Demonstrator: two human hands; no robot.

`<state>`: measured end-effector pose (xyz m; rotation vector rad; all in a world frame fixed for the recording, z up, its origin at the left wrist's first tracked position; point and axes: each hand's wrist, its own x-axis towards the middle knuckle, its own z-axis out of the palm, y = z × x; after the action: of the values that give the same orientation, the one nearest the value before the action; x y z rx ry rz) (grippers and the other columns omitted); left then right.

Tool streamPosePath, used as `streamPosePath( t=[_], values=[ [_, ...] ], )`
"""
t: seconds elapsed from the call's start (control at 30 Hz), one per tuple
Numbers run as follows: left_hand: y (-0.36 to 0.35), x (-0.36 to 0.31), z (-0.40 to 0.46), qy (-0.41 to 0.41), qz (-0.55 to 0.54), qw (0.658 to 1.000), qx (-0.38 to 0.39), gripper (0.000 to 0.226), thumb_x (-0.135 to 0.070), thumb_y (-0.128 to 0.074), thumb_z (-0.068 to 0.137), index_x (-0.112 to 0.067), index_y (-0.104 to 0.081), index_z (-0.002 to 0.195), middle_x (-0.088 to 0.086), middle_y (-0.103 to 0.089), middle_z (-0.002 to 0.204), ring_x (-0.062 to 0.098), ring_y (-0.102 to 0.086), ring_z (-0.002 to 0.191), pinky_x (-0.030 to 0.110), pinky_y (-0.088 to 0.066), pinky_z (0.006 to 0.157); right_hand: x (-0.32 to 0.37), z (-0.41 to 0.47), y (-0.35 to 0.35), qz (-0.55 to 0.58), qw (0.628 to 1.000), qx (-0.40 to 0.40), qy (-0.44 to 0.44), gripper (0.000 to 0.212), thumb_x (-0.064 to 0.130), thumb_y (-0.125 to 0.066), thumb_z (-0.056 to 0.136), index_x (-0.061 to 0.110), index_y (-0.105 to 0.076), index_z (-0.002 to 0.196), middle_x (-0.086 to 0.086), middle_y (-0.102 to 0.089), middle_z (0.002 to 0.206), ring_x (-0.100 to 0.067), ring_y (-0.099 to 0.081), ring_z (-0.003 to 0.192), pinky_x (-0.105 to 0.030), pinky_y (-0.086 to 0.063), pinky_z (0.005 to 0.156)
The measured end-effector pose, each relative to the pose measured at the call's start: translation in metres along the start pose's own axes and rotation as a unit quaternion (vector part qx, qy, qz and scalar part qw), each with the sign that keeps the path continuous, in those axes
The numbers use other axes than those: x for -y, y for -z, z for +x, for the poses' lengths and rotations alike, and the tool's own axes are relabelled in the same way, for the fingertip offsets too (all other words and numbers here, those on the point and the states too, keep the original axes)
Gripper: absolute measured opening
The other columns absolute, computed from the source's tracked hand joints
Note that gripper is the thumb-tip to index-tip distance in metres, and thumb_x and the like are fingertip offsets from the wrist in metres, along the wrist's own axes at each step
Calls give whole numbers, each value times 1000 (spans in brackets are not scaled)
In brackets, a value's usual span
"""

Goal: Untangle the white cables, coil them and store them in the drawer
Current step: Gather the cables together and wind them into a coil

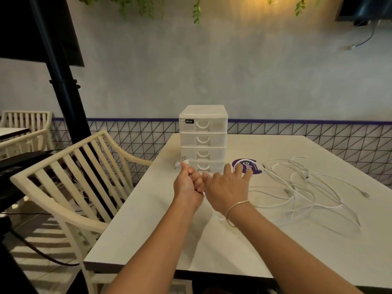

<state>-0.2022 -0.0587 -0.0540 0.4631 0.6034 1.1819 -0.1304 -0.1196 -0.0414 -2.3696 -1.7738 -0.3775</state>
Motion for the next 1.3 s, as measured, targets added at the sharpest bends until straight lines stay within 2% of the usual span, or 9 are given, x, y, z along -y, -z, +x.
streamPosePath(
  t=[0.13,0.27,0.4,0.53,0.63,0.8,1.0,1.17,1.3],
  values=[
    [9,2,2,-5,-5,1000,-17,47,-42,-33,101,-16,-35,62,-6,-23,37,8,-17,28,15,-17,29,3,-11,-9,-27,996,57,-57,57,43,-12,100,13,-57,120,-17,-51,126,-39,-43,117,-53,-26,98],
    [12,4,0,12,-16,1000,-12,47,-44,-36,99,-16,-36,61,-6,-24,39,8,-19,30,15,-23,31,0,-14,-12,135,991,2,11,45,38,-20,101,11,-55,109,-12,-61,108,-32,-52,102,-38,-32,79],
    [9,5,1,0,-10,1000,-10,47,-43,-37,99,-15,-36,61,-5,-26,39,9,-26,30,15,-31,34,1,-16,-19,474,868,146,36,40,45,-36,97,12,-46,116,-8,-63,83,-18,-58,66,-27,-44,64],
    [20,2,4,-8,-11,1000,-8,45,-38,-34,101,-13,-37,64,-4,-35,41,10,-36,33,24,-43,47,-5,-18,-39,393,905,147,73,32,36,-37,99,13,-58,103,-8,-59,89,-28,-58,92,-28,-37,72],
    [31,0,9,-21,-10,1000,-19,41,-30,-33,102,-11,-42,68,-2,-43,43,11,-39,34,25,-45,48,-11,-20,-46,372,914,146,72,33,36,-39,98,17,-61,81,-3,-59,81,-23,-57,80,-29,-42,72],
    [46,0,14,7,-64,998,-6,30,-28,-37,101,-6,-49,85,-5,-38,39,6,-32,28,12,-32,35,-29,-16,-47,330,921,175,109,29,29,-39,99,21,-55,76,11,-53,74,-7,-48,66,-6,-33,56],
    [56,0,17,-18,-50,998,-24,43,-56,-46,90,-17,-44,74,-6,-28,38,6,-24,28,12,-23,35,-30,-13,-51,242,935,217,141,28,33,-40,98,19,-54,78,-5,-59,90,-21,-53,85,-26,-36,71],
    [70,-9,23,-29,-36,998,-52,54,-66,-40,87,-18,-37,62,-7,-21,36,7,-18,27,14,-15,34,-57,-11,-50,111,958,209,164,37,47,-47,91,26,-36,63,-8,-63,106,-26,-56,99,-26,-35,73],
    [78,-12,25,3,-97,994,-40,72,-74,-20,86,-13,-46,60,-2,-25,38,12,-20,30,13,-19,39,-107,-4,-47,26,966,232,109,47,63,-46,85,23,-40,61,-5,-60,92,-23,-52,89,-26,-34,72]
  ],
)
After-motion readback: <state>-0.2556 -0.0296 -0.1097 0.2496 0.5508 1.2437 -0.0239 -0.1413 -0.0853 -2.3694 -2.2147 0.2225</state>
